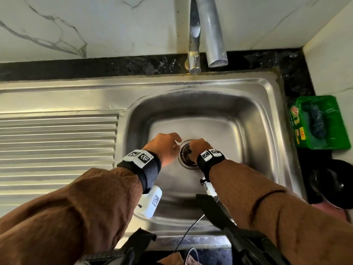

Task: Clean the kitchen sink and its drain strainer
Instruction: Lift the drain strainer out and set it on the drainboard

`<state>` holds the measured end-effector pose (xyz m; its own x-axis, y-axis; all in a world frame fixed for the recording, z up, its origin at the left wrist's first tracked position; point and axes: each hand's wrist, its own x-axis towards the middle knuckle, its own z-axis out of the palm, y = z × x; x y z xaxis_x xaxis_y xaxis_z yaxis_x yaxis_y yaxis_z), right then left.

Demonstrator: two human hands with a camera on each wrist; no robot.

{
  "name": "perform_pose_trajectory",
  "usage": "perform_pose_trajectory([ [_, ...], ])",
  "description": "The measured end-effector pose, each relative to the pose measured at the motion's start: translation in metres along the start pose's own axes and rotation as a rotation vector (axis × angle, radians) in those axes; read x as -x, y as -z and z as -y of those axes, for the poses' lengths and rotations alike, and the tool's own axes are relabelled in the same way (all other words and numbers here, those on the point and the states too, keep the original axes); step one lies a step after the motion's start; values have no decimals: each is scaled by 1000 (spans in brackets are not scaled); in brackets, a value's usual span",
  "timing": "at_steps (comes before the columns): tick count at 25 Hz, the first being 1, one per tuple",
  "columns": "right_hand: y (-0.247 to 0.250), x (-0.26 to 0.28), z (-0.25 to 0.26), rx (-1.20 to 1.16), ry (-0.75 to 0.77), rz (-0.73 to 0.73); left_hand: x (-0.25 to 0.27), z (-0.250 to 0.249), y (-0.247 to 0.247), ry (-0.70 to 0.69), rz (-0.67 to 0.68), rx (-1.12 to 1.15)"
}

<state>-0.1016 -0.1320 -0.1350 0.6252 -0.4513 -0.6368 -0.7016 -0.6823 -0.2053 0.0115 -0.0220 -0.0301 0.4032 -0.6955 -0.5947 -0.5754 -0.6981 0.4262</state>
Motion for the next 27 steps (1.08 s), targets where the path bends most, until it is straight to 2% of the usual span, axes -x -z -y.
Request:
perform_pose_trajectory([
  [9, 35, 52, 4, 123, -41, -106, 29, -3, 11, -75, -35, 9],
  [18, 79, 119, 30, 148, -55, -215, 70, -10, 25, -176, -93, 25],
  [27, 110, 155, 42, 128, -62, -325, 94, -18, 44, -234, -126, -22],
])
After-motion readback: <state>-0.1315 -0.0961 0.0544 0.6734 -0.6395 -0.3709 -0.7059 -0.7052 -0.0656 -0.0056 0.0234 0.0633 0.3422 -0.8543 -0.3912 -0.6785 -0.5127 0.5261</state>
